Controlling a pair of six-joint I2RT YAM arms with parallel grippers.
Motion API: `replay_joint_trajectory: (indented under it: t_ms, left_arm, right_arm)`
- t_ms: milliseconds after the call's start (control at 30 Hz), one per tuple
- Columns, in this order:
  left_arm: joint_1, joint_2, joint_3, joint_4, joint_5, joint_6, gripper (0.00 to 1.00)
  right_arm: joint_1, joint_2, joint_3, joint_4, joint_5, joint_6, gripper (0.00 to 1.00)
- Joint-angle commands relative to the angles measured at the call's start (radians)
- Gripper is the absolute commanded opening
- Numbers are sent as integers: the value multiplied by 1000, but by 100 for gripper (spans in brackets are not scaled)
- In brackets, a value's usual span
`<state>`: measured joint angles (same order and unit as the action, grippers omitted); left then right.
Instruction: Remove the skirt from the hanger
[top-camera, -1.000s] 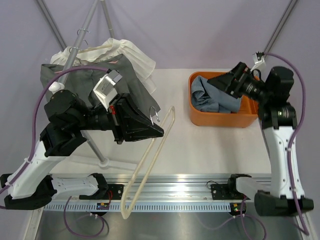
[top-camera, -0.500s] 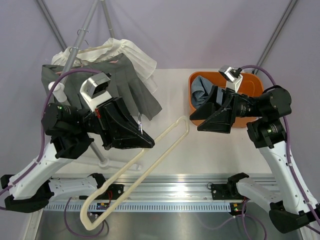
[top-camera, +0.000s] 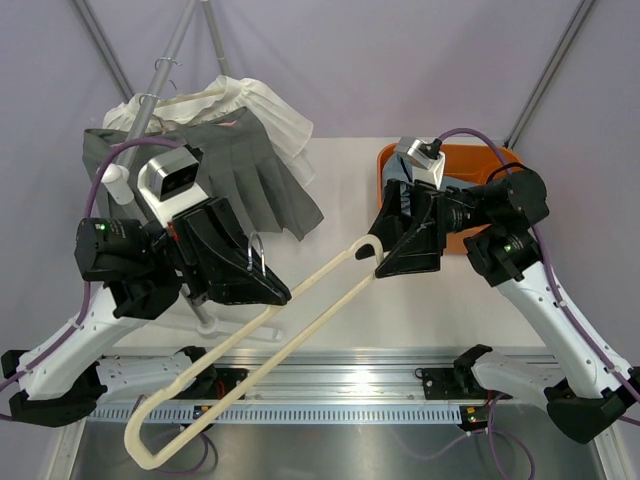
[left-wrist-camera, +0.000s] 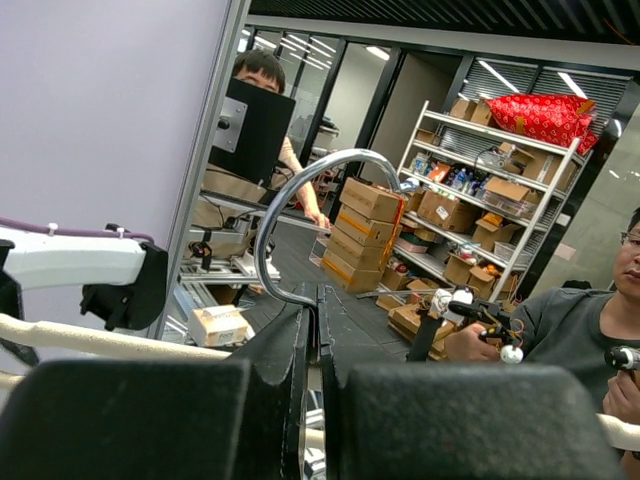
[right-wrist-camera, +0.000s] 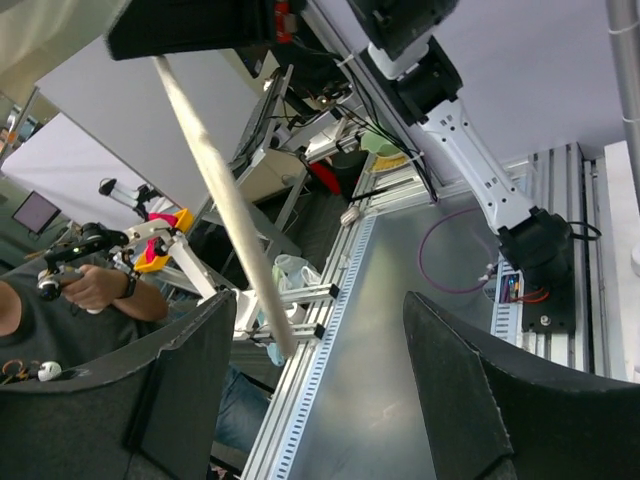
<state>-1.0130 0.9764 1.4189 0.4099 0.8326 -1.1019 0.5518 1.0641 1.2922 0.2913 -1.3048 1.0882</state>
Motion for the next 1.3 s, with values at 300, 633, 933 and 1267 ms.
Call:
replay_joint_trajectory:
  t_ms: [300,633,933,1267]
  left_arm:
    - [-1,2,-32,81,17,-23,0]
    - [-1,-27,-26,-54,-1,55,99]
    - [1,-154,69,-882,-386,477,99]
    - [-1,-255,-20,-1028,-568,513,99]
  right_arm:
    - [99,30,55,342,-17,220,47]
    - [125,-26,84,-68,19,-112,0]
    - [125,-144,105,-573,246,-444,0]
    - [125,-223,74,-834,409,-574,0]
